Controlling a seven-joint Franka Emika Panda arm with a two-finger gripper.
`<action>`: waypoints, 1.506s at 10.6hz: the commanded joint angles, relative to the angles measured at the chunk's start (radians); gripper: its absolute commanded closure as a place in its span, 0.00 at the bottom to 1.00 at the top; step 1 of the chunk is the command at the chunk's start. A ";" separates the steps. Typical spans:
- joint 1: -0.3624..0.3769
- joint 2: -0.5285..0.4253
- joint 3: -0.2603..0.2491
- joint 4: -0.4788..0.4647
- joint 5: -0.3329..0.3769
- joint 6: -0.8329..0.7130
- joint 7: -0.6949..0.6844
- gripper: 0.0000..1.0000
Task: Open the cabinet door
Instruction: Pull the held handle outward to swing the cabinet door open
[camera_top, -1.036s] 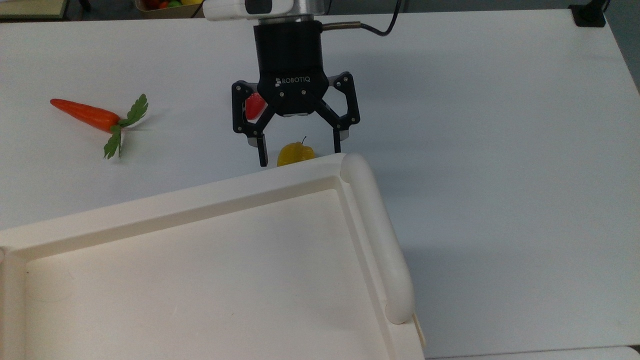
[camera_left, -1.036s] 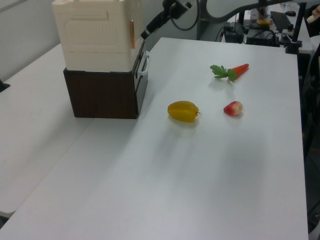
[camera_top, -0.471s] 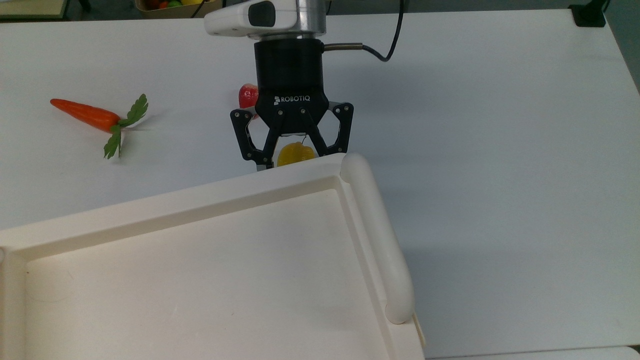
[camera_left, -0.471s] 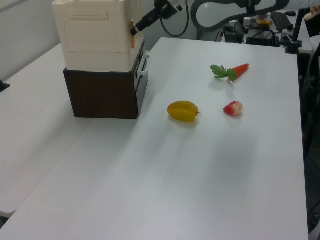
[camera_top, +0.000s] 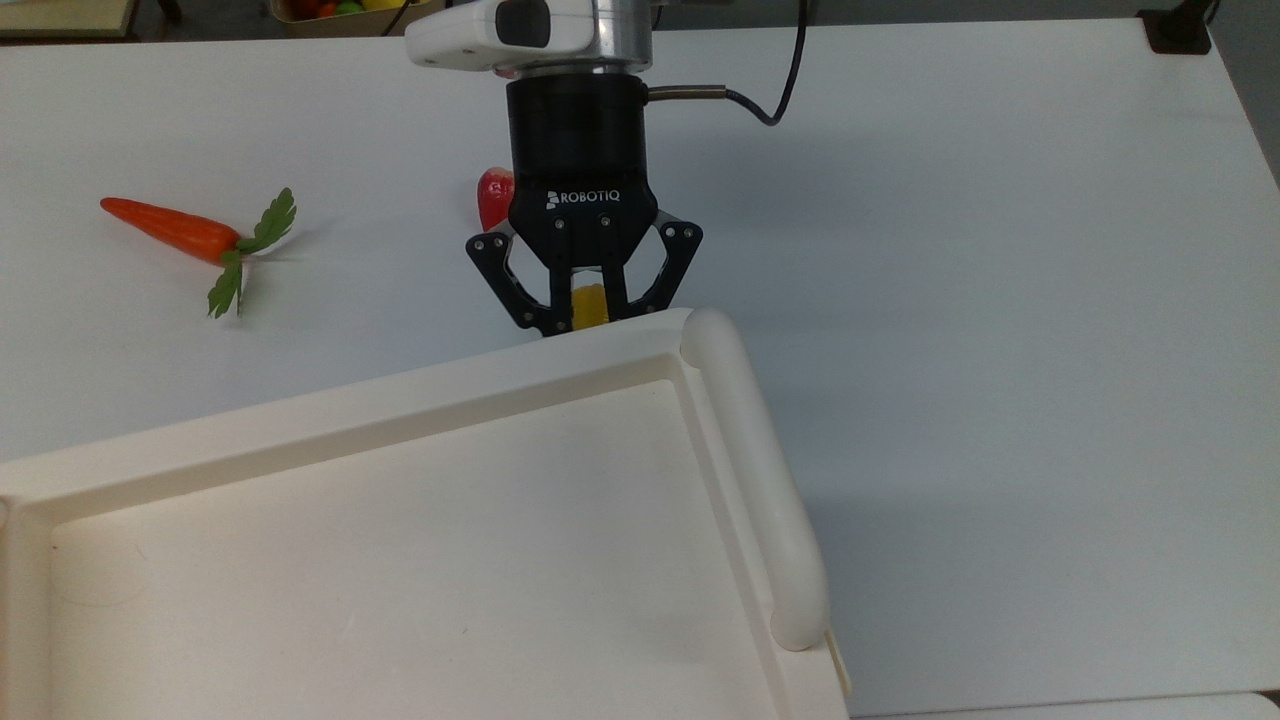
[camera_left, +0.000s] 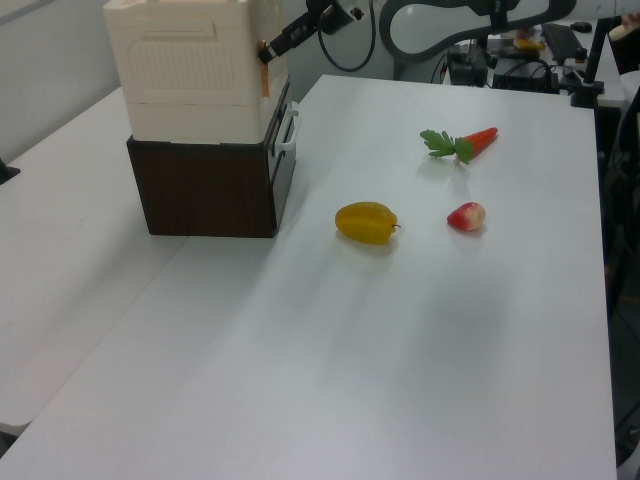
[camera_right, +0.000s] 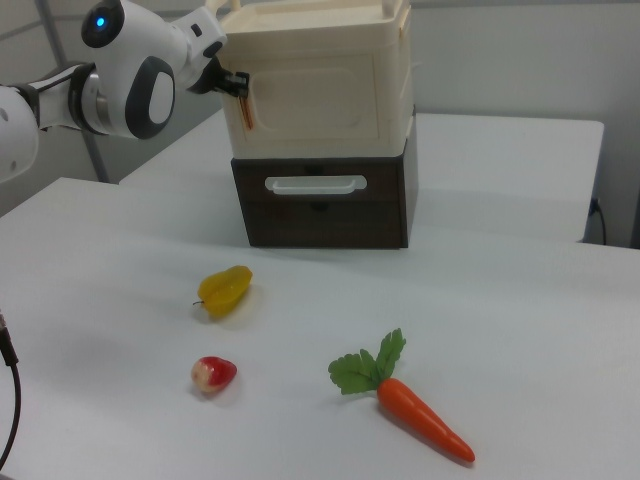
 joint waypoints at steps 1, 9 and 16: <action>0.013 0.001 -0.017 0.006 -0.007 0.008 -0.015 1.00; -0.019 -0.201 -0.017 -0.140 0.052 -0.313 -0.052 1.00; -0.078 -0.323 -0.204 -0.146 0.040 -0.958 -0.070 0.00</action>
